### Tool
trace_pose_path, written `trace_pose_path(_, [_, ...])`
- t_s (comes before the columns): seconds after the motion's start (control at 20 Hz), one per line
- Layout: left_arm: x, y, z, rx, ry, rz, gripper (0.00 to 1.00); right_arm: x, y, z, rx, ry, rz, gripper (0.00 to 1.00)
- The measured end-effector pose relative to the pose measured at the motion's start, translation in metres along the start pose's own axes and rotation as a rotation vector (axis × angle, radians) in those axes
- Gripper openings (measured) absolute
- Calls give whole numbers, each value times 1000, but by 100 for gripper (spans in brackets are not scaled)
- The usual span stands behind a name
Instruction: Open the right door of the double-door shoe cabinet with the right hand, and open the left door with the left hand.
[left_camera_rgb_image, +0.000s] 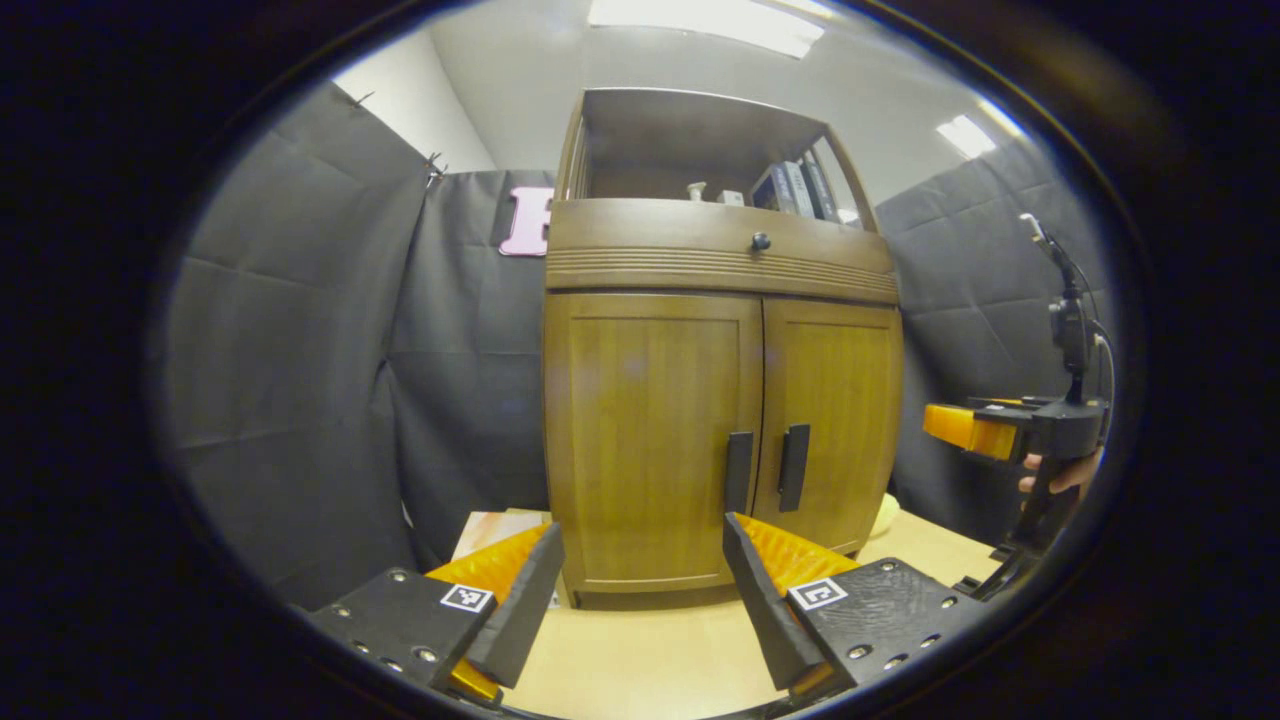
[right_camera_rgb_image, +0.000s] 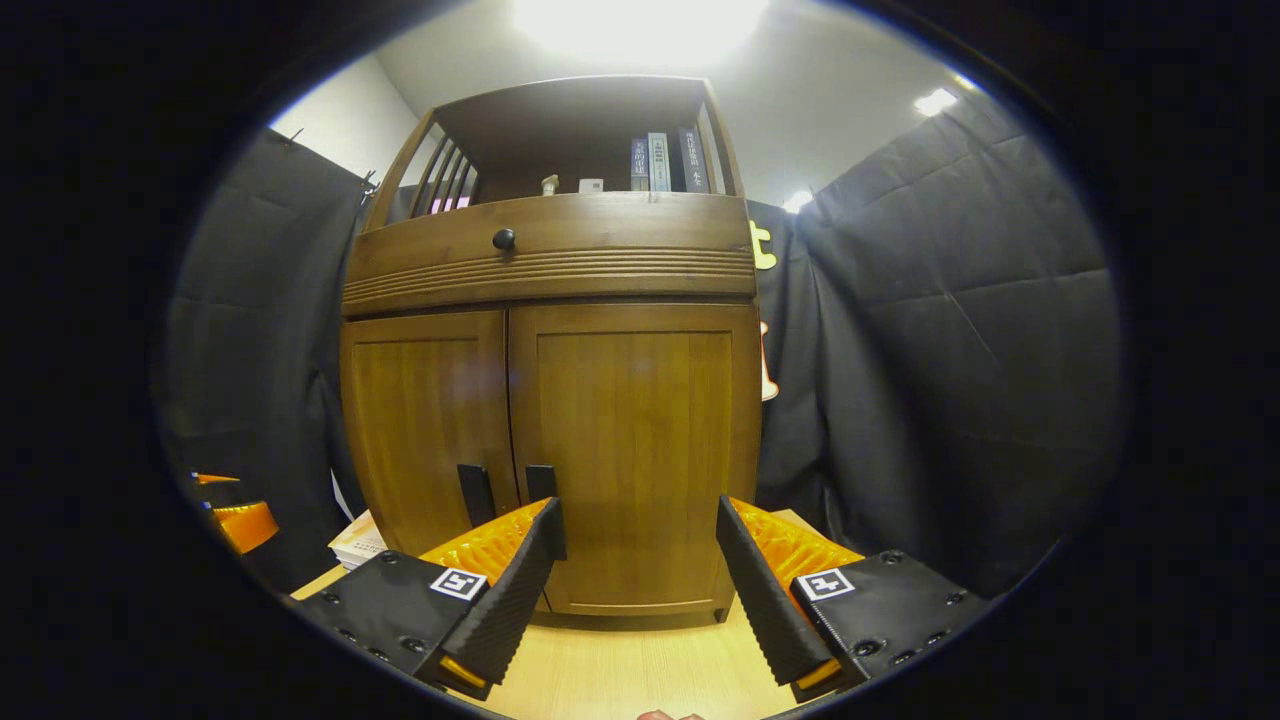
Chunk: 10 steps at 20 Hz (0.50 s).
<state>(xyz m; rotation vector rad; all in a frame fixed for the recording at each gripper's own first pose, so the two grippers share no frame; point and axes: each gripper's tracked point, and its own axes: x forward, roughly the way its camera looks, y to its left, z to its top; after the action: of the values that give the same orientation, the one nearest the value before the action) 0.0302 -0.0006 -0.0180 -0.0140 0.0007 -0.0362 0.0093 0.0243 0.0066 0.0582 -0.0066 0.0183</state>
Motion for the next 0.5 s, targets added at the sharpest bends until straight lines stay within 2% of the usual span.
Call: trace_pose_path(0.5, [10,6,-8,-39,10,-15,91,29,20,-3,27,45,10,94])
